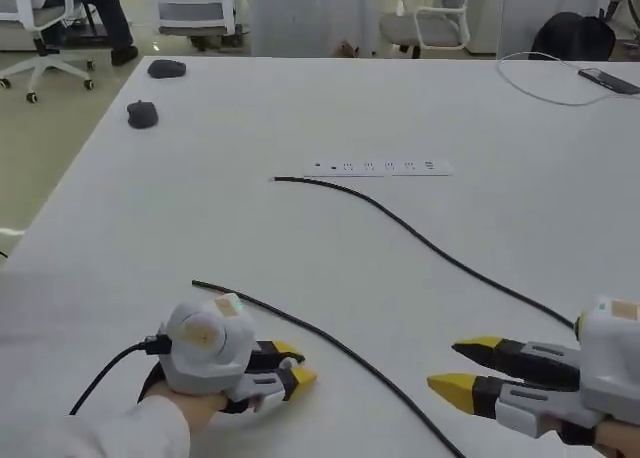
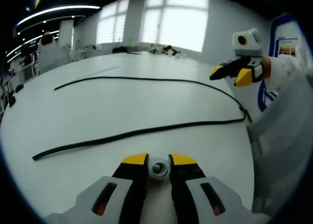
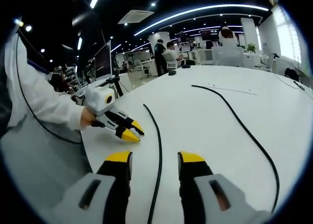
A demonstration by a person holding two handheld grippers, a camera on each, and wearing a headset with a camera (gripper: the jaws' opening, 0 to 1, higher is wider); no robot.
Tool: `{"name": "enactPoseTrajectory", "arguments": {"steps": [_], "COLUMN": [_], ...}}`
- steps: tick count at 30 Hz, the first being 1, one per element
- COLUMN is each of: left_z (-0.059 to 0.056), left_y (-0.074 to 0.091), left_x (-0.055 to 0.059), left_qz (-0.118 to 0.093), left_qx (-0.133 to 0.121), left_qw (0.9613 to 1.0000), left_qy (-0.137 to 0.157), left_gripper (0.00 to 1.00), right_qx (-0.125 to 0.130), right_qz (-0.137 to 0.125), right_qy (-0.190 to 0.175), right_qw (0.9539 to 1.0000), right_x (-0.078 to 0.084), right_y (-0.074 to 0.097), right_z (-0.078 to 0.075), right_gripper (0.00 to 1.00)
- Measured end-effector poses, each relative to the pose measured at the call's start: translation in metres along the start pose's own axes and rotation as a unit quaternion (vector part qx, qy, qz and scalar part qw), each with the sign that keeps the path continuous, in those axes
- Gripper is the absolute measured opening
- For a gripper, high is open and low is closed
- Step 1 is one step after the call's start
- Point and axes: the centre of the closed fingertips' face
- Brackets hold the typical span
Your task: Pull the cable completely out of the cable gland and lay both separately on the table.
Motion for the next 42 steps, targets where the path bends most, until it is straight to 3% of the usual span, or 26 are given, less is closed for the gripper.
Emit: {"name": "enactPoseTrajectory", "arguments": {"steps": [8,14,18,23,28,32,36,40,42], "left_z": [-0.001,-0.004,-0.002,0.001,0.0,-0.007,-0.017,-0.024,-0.027], "left_y": [0.002,0.021,0.05,0.095,0.146,0.189,0.228,0.253,0.26], "left_x": [0.002,-0.005,-0.01,-0.016,-0.024,-0.027,-0.029,-0.02,-0.018], "left_qz": [0.009,0.004,-0.005,-0.017,-0.028,-0.057,-0.108,-0.114,-0.115], "left_qx": [-0.008,-0.013,-0.02,-0.033,-0.06,-0.089,-0.12,-0.147,-0.154], "left_qw": [0.9998,0.9997,0.9996,0.9993,0.9973,0.9924,0.9796,0.9734,0.9721], "left_qy": [-0.014,-0.02,-0.019,-0.003,0.031,0.064,0.12,0.134,0.134], "left_gripper": [0.23,0.26,0.33,0.57,0.72,0.8,0.86,0.88,0.88], "right_qx": [0.004,0.014,0.02,0.025,0.046,0.062,0.079,0.095,0.103], "right_qz": [-0.002,-0.006,-0.01,-0.01,-0.008,0.019,0.037,0.048,0.054], "right_qy": [0.0,0.002,-0.001,-0.011,-0.022,-0.014,-0.021,-0.029,-0.031], "right_qw": [1.0,0.9999,0.9998,0.9996,0.9987,0.9978,0.9959,0.9939,0.9927], "right_x": [0.0,-0.002,-0.004,-0.005,-0.005,0.003,0.01,0.017,0.022], "right_y": [0.005,0.014,0.023,0.035,0.051,0.064,0.079,0.095,0.102], "right_z": [0.0,-0.004,-0.006,-0.007,-0.007,-0.006,-0.004,-0.003,-0.004], "right_gripper": [0.38,0.39,0.41,0.43,0.56,0.63,0.71,0.72,0.72]}}
Point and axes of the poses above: the centre of the closed fingertips' face, and the gripper's own axes: y roughly backward along the fingers, z roughly to its left, x roughly out of its underside, and after that the axes turned 7 degrees about x, right-handed
